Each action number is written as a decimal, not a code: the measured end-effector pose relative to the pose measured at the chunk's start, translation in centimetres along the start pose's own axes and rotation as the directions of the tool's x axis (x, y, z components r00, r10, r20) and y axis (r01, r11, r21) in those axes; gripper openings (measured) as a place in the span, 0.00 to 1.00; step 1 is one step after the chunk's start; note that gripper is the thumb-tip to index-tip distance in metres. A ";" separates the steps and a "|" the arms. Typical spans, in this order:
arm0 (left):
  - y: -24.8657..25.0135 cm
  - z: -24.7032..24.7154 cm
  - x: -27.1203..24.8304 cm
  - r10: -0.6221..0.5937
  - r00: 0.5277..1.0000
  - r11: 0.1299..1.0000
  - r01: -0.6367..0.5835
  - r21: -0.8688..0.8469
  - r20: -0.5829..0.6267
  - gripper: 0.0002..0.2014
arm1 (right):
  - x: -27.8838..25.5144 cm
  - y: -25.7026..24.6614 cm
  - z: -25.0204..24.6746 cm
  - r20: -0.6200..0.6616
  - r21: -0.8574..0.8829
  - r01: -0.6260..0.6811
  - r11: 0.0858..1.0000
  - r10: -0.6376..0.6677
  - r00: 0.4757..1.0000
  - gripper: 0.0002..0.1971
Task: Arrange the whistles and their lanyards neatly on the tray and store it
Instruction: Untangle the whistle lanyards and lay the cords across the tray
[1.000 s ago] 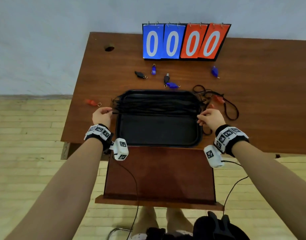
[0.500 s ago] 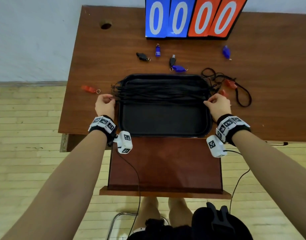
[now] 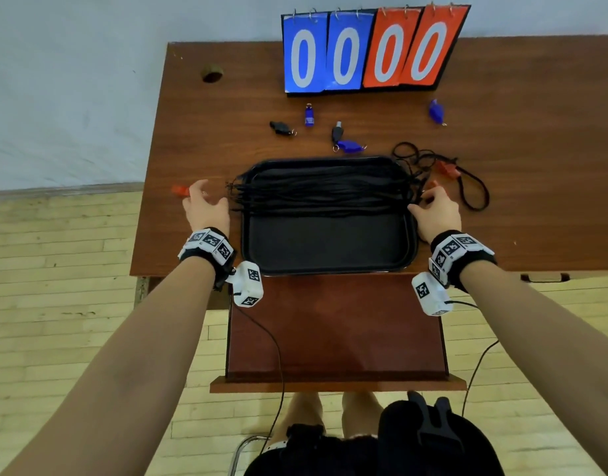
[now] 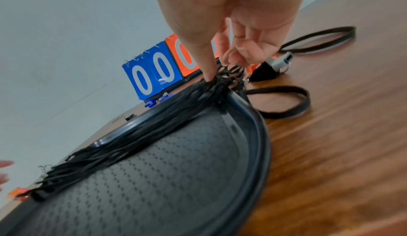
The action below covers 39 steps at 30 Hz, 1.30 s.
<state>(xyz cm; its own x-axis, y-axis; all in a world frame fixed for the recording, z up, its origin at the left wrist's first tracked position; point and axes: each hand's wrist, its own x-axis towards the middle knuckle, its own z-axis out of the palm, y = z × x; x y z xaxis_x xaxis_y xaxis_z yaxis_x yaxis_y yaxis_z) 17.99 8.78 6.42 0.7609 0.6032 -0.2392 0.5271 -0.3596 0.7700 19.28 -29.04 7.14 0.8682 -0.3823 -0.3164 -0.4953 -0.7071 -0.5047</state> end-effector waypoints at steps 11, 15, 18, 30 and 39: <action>9.3 9.6 -3.4 0.354 0.851 0.928 -0.371 -0.033 0.387 0.10 | 1.8 1.2 -4.8 0.003 0.082 -0.039 0.996 0.039 0.999 0.15; 12.5 14.6 -5.1 0.364 0.805 0.921 -0.386 -0.052 0.469 0.09 | 5.0 3.4 -6.9 -0.013 0.082 -0.063 0.995 0.064 0.998 0.14; 14.5 18.4 -6.3 0.345 0.769 0.922 -0.386 -0.040 0.539 0.09 | 7.8 5.3 -8.0 0.017 0.001 -0.067 0.998 0.067 0.998 0.17; 19.4 29.5 -9.0 0.382 0.654 0.656 -0.690 0.307 0.653 0.18 | 15.2 9.3 -8.0 0.167 -0.235 0.077 0.969 -0.038 0.985 0.12; 20.6 33.5 -8.6 0.250 0.653 0.546 -0.705 0.453 0.715 0.09 | 17.6 10.5 -10.0 0.152 -0.110 0.064 0.992 -0.047 0.987 0.07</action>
<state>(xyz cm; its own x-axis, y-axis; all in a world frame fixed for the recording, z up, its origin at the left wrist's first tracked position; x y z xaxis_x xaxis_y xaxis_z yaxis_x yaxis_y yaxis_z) 34.97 -27.66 4.49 0.8993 -0.2049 -0.3863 -0.0772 -0.9439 0.3210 29.72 -49.11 4.30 0.8755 -0.2541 -0.4110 -0.4325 -0.7914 -0.4320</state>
